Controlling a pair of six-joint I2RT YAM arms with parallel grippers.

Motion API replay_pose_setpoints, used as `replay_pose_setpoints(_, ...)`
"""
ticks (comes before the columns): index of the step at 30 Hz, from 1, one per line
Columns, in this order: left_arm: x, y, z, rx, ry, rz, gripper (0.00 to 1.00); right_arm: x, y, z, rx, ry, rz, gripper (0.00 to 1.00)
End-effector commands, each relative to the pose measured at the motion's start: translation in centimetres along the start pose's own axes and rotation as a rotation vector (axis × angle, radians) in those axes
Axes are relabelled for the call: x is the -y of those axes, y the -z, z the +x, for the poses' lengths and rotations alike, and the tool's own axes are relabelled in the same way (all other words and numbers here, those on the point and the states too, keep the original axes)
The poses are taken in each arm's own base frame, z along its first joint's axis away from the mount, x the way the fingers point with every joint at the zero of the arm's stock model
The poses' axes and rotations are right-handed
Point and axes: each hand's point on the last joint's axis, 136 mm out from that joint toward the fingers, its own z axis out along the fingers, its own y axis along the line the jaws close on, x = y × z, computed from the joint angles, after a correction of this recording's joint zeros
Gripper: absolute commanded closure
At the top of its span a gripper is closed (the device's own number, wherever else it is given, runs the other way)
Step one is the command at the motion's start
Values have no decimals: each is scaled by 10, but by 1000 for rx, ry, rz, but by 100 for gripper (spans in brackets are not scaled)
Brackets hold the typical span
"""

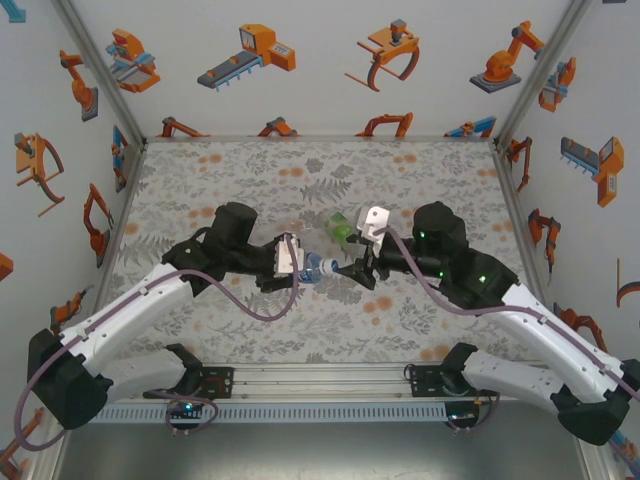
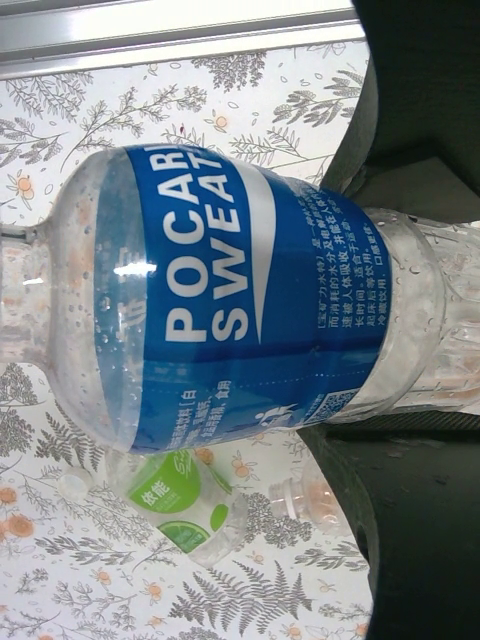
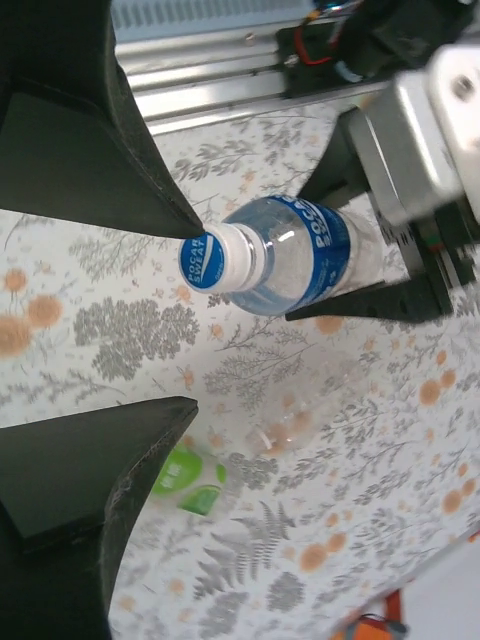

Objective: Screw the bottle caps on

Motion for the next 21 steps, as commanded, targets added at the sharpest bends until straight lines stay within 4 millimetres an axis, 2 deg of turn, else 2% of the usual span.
replay_pose_setpoints(1,3,7,-14,47,-45,12,100,-23,0,-9,94,155,-124,41)
replay_pose_setpoints(4,4,7,-15,50,-45,15,100,-31,0,-10,136,167,-165,42)
replay_pose_setpoints(17,7,8,-18,68,-55,27,100,-23,-10,1,122,138,-122,54)
replay_pose_setpoints(21,7,9,-19,69,-60,23,100,-22,-12,3,122,121,-120,61)
